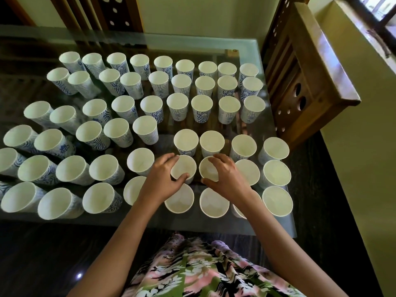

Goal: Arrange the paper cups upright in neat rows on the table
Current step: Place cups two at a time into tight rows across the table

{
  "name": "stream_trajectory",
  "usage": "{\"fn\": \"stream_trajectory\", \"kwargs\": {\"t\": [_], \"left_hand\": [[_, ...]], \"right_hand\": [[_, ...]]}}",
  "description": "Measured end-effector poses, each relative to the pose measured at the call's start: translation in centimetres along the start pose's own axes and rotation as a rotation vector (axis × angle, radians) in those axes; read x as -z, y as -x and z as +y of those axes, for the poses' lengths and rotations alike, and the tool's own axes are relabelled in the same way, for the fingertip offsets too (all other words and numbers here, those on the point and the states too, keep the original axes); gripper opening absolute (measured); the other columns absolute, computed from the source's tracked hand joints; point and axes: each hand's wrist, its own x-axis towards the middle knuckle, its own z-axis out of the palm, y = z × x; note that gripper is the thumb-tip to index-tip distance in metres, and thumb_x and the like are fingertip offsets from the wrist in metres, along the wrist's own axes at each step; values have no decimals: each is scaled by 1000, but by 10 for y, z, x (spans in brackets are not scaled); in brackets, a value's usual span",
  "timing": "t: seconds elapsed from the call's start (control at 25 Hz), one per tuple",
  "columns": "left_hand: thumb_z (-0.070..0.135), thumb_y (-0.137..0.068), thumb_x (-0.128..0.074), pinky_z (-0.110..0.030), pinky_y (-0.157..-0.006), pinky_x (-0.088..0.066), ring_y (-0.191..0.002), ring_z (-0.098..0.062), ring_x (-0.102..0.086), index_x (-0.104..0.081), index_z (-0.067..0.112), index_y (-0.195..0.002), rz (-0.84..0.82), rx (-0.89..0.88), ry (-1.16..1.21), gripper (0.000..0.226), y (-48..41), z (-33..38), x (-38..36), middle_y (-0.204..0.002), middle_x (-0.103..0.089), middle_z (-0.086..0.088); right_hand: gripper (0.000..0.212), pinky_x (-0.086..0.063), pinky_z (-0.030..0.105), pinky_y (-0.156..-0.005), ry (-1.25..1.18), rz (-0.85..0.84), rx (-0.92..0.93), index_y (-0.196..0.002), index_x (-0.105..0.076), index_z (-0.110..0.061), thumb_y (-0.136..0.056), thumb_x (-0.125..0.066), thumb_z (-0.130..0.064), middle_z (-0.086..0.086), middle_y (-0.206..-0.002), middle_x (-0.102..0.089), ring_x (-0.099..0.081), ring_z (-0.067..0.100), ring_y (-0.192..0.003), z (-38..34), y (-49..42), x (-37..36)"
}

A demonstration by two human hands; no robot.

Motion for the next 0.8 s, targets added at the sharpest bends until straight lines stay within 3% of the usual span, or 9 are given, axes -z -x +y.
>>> {"fn": "stream_trajectory", "kwargs": {"t": [0.52,0.8], "left_hand": [[37,-80,-68,-36,-102,-36,-125,-22,-44,-50,12,-131,-28,-44,-6,60,-9,0,-3,-137,-48,-6],[32,-83,-66,-32,-104,-34,-128,-22,-40,-48,9,-133,-53,-60,32,58,-58,9,1,-139,-46,-8]], "right_hand": [[62,-37,32,-102,4,39,6,-138,-41,-15,-84,-67,-31,5,-143,-38,-35,22,-130,0,-5,1],[58,-33,32,-105,6,60,5,-136,-43,-9,-85,-66,-25,9,-145,-37,-35,25,-132,6,-51,16]]}}
